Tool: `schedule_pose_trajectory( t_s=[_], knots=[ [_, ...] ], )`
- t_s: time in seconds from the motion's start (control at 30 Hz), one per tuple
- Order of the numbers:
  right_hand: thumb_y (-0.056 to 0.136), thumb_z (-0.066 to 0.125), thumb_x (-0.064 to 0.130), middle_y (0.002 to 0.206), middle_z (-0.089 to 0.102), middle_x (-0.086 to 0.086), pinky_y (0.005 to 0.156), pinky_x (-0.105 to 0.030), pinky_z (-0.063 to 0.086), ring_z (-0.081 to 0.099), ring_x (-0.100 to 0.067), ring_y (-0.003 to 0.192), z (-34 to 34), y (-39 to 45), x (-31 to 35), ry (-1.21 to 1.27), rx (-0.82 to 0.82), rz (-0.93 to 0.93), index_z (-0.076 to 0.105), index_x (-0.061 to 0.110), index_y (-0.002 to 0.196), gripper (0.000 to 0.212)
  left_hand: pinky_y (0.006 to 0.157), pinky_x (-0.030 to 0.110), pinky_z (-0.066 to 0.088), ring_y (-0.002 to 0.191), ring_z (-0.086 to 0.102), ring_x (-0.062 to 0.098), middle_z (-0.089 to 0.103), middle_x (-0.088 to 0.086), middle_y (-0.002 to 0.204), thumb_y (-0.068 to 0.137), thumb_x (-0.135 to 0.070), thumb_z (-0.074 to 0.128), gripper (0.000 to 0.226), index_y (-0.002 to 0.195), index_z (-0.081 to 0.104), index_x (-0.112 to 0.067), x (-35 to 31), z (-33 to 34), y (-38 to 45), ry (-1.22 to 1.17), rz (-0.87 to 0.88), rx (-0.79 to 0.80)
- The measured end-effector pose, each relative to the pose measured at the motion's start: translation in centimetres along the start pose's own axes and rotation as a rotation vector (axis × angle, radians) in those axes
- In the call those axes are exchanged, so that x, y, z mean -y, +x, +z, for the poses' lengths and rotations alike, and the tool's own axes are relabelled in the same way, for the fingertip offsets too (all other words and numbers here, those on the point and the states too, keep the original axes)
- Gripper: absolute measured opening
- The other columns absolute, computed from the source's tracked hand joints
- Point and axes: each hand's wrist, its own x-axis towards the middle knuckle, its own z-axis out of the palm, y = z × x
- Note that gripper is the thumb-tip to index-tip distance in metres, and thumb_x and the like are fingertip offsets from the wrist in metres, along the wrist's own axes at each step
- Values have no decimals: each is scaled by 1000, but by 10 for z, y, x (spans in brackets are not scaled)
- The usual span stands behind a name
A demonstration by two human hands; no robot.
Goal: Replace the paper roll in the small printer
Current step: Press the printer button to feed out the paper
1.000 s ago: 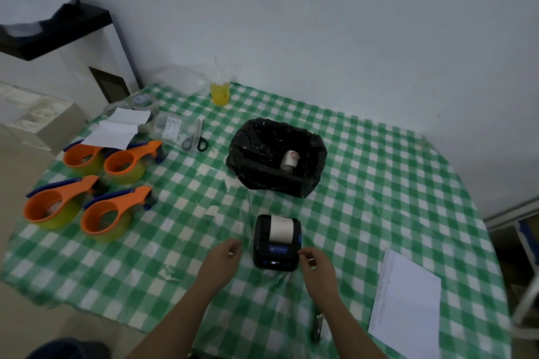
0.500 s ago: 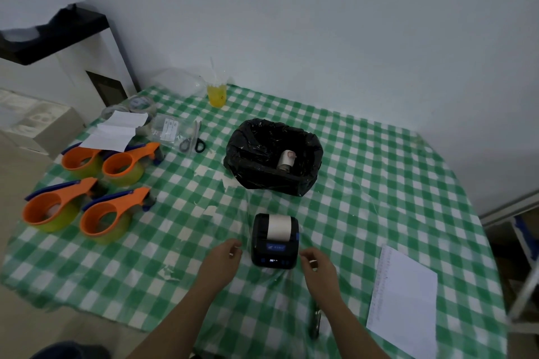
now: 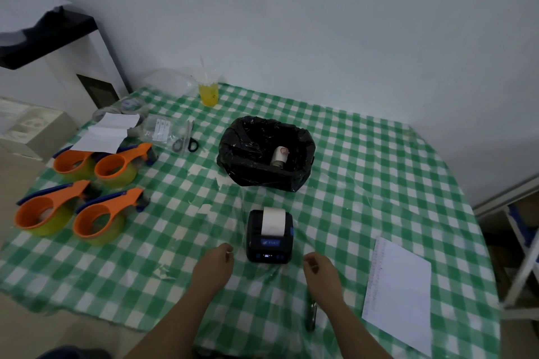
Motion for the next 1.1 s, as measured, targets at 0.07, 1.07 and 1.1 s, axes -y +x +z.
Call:
schedule_pose_trajectory(
  t_s=[0.07, 1.07, 1.1],
  knots=[
    [90, 52, 16, 94, 62, -3, 67, -20, 41, 57, -14, 80, -1, -1, -3, -6, 4, 5, 62, 16, 95, 11, 75, 30, 45, 94, 63, 26, 66, 13, 112, 95, -20, 41, 30, 120, 54, -12, 1, 0, 0, 21, -1, 2],
    [90, 52, 17, 92, 60, -1, 68, -22, 41, 57, -14, 80, -5, 9, -3, -44, -5, 22, 62, 16, 98, 13, 63, 28, 38, 72, 53, 19, 58, 5, 84, 95, -21, 40, 24, 105, 59, -10, -8, -3, 3, 72, 47, -12],
    [90, 52, 17, 92, 60, -1, 67, -22, 41, 57, -14, 80, -5, 10, -3, -49, -5, 21, 62, 16, 97, 12, 64, 28, 38, 72, 52, 19, 60, 6, 86, 95, -21, 40, 24, 105, 59, -11, -8, -4, 3, 74, 47, -10]
  ],
)
